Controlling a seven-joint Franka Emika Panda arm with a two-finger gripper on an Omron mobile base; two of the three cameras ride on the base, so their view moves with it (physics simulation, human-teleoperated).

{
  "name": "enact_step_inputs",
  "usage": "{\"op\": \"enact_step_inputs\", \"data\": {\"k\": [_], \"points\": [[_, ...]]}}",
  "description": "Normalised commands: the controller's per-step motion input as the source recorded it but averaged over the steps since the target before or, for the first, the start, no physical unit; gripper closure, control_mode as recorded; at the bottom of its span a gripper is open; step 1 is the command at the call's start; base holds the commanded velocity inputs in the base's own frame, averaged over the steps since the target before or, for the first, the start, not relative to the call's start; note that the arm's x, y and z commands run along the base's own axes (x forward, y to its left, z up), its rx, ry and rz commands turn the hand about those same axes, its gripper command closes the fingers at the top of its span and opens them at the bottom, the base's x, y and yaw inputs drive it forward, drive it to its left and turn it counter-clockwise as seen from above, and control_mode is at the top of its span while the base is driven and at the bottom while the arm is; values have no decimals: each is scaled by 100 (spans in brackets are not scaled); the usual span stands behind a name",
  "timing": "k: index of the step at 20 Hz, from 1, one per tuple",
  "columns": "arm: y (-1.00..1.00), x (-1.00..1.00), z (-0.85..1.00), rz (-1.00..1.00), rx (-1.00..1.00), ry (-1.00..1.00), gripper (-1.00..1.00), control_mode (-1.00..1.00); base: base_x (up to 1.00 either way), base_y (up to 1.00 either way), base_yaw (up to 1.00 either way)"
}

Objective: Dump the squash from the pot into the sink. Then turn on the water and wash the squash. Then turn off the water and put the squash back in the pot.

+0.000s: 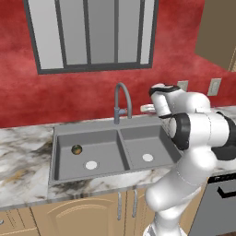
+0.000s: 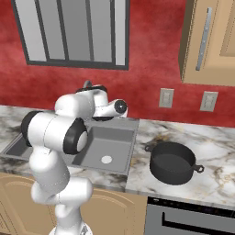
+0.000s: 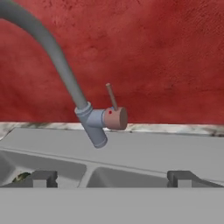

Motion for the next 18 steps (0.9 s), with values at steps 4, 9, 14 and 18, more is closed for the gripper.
{"op": "enact_step_inputs", "data": {"k": [4, 9, 14, 18], "points": [[8, 46, 1, 0, 3, 0, -100, -100, 0, 0, 0], [12, 38, 0, 0, 1, 0, -100, -100, 0, 0, 0], [15, 31, 0, 0, 0, 0, -100, -100, 0, 0, 0], [12, 28, 0, 0, 0, 0, -100, -100, 0, 0, 0]]}}
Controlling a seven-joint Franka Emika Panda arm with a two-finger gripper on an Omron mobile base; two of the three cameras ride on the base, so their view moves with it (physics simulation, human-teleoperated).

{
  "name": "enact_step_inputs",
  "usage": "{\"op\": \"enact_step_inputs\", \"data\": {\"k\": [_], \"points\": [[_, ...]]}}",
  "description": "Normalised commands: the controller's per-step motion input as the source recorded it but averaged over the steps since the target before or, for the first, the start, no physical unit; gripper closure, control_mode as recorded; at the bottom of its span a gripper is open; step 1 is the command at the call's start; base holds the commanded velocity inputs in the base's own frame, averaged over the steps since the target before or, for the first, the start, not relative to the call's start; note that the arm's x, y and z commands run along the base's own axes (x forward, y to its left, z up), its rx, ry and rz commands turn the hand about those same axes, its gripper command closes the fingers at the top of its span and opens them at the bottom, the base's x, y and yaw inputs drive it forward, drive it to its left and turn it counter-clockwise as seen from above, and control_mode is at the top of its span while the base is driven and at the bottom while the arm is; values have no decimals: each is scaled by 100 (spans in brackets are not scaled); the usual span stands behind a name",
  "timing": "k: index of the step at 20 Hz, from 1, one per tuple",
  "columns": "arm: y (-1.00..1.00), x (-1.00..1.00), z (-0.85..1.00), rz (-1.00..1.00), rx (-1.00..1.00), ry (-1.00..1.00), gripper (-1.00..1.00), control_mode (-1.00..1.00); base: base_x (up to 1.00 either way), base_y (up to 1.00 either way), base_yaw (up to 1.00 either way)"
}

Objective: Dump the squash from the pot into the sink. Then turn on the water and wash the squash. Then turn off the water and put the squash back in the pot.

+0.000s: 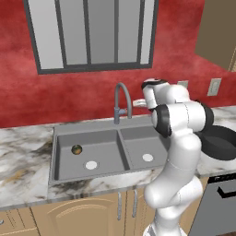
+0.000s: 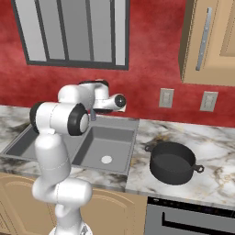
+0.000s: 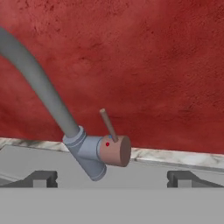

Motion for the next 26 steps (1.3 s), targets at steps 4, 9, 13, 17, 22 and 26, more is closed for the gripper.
{"op": "enact_step_inputs", "data": {"k": [4, 9, 13, 17, 22, 26], "points": [[12, 23, 0, 0, 0, 2, -100, -100, 0, 0, 0], [10, 13, 0, 0, 0, 3, -100, -100, 0, 0, 0], [13, 1, 0, 0, 0, 3, -100, -100, 0, 0, 0], [14, 3, 0, 0, 0, 4, -100, -100, 0, 0, 0], [13, 13, 0, 0, 0, 3, -100, -100, 0, 0, 0], [6, 24, 0, 0, 0, 0, -100, -100, 0, 0, 0]]}}
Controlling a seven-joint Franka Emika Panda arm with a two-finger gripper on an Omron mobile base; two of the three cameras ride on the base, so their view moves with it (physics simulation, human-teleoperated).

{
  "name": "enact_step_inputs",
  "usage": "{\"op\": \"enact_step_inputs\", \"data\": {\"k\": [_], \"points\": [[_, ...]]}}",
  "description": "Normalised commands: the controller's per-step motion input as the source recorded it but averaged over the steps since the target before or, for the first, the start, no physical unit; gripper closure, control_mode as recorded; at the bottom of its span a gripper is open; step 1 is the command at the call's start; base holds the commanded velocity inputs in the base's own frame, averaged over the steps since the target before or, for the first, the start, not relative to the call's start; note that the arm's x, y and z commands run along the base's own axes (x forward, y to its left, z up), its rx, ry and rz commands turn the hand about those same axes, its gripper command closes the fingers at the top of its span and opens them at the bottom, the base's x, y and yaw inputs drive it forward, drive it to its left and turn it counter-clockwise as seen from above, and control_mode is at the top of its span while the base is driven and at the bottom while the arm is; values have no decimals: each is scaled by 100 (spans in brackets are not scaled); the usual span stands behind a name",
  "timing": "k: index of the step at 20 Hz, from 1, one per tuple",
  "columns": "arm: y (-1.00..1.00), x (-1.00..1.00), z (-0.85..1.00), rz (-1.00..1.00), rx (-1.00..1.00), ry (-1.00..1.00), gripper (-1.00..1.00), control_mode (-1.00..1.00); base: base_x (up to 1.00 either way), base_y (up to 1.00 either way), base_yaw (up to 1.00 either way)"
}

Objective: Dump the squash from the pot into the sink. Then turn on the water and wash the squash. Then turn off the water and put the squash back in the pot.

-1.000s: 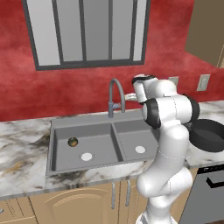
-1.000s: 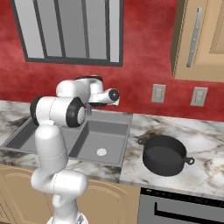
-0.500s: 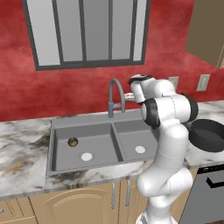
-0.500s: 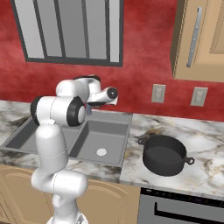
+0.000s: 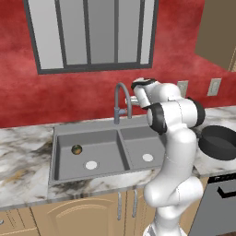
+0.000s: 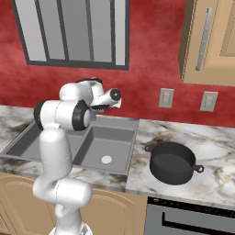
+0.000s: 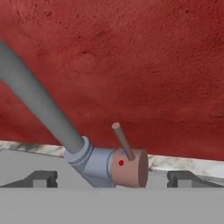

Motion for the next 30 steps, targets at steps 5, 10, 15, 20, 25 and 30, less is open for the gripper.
{"op": "enact_step_inputs", "data": {"k": [5, 10, 15, 20, 25, 30], "points": [[0, 14, 0, 0, 0, 0, -100, -100, 0, 0, 0], [0, 10, -4, 0, 0, 0, -100, -100, 0, 0, 0], [0, 15, -10, 0, 0, 0, -100, -100, 0, 0, 0], [0, 23, -17, 0, 0, 1, -100, -100, 0, 0, 0], [0, 25, -22, 0, 0, 1, -100, -100, 0, 0, 0], [0, 26, -20, 0, 0, 0, -100, -100, 0, 0, 0]]}}
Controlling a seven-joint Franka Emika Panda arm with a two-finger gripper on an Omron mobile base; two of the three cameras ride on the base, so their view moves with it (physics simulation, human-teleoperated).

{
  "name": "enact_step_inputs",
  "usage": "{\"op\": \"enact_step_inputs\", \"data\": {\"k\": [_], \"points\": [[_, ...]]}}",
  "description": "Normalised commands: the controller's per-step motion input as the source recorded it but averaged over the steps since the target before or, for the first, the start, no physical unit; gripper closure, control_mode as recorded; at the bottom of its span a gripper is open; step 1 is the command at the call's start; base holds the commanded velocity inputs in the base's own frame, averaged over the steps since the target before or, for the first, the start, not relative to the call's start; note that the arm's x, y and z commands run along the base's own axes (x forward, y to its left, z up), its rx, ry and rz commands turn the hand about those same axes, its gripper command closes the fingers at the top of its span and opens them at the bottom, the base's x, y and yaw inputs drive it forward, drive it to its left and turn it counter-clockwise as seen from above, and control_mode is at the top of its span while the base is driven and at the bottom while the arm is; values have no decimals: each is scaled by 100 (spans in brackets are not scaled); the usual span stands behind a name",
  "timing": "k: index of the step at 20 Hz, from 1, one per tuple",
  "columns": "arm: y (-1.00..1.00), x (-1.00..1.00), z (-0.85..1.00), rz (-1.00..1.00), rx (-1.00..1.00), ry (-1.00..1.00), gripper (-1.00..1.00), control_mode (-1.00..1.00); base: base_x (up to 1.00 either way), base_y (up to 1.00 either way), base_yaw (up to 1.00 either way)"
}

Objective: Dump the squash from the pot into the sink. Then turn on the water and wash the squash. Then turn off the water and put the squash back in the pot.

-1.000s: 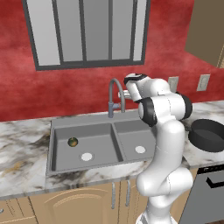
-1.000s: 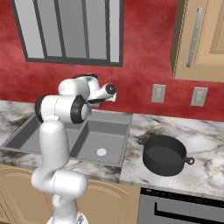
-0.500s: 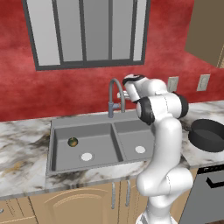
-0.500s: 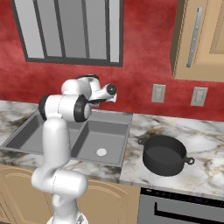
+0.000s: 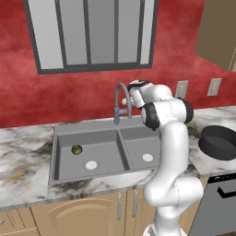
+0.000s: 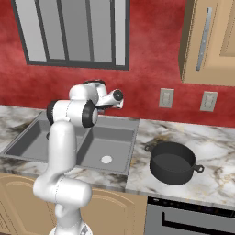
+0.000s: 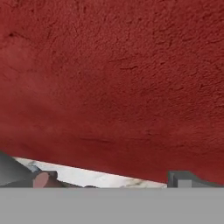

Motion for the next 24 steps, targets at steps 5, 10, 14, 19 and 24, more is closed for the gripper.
{"op": "enact_step_inputs", "data": {"k": [5, 10, 14, 19, 24], "points": [[0, 23, -19, 0, 0, 0, -100, -100, 0, 0, 0], [0, 21, -19, 0, 0, 0, -100, -100, 0, 0, 0], [0, 11, -26, 0, 0, 0, -100, -100, 0, 0, 0], [0, 3, -31, 0, 0, 1, -100, -100, 0, 0, 0], [0, 3, -34, 0, 0, 2, -100, -100, 0, 0, 0]]}}
